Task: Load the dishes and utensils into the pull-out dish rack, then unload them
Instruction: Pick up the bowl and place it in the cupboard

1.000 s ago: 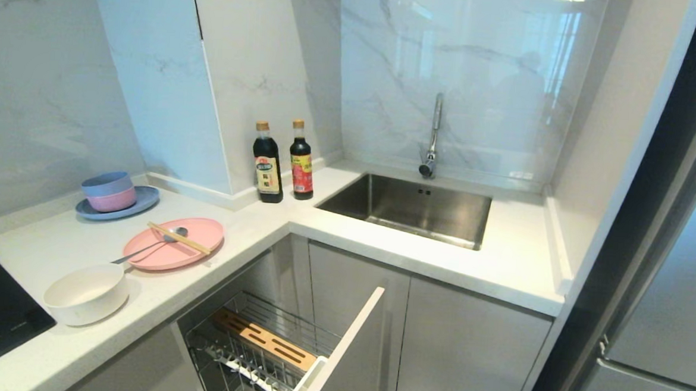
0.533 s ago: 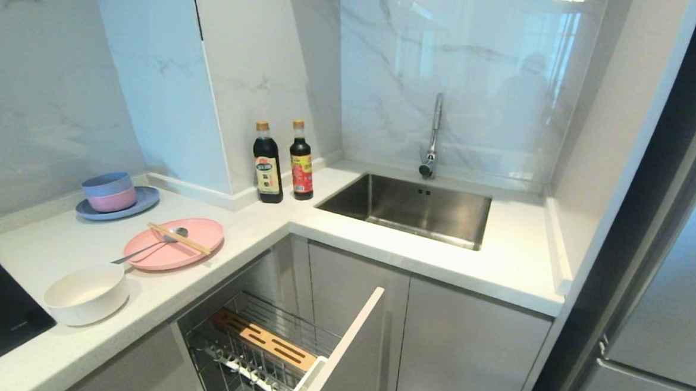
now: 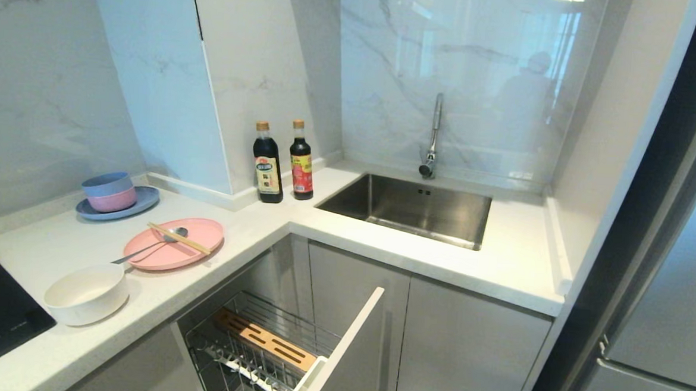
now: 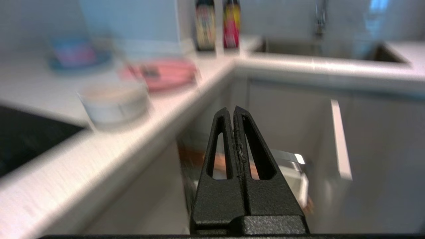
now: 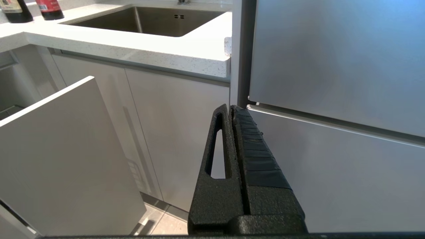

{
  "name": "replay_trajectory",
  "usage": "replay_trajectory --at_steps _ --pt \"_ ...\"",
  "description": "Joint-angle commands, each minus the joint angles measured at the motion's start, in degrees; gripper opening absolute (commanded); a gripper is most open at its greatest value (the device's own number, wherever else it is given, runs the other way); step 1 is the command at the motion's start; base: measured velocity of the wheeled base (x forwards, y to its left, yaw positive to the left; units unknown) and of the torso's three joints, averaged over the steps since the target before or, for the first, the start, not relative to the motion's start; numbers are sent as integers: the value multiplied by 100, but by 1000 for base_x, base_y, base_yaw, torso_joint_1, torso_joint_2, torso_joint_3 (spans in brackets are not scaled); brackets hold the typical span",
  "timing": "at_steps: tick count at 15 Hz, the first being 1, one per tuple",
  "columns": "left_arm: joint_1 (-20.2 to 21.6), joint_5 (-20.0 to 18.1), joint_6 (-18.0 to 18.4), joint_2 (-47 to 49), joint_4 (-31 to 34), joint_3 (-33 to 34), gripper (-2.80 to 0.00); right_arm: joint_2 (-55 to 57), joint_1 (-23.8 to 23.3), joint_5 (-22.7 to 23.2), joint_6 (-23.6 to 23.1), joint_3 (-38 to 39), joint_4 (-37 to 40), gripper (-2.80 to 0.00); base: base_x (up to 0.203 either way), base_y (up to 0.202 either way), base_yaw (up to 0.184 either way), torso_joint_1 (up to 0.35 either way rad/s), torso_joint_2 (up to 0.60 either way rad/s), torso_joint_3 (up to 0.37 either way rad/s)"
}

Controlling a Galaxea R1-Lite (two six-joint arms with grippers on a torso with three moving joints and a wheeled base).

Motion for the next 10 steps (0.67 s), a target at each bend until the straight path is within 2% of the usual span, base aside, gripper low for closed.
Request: replay_trajectory --at_steps 1,4,7,10 --pt "-7 -59 -253 11 538 10 -280 2 5 1 0 9 0 -280 0 0 0 0 0 0" --pt "-38 -169 -193 7 556 7 -280 2 5 1 0 9 0 -280 0 0 0 0 0 0" --pt "-38 -26 -616 7 539 7 -280 2 5 1 0 9 0 -280 0 0 0 0 0 0" --pt "-38 34 -687 7 527 7 -280 2 5 1 0 9 0 -280 0 0 0 0 0 0"
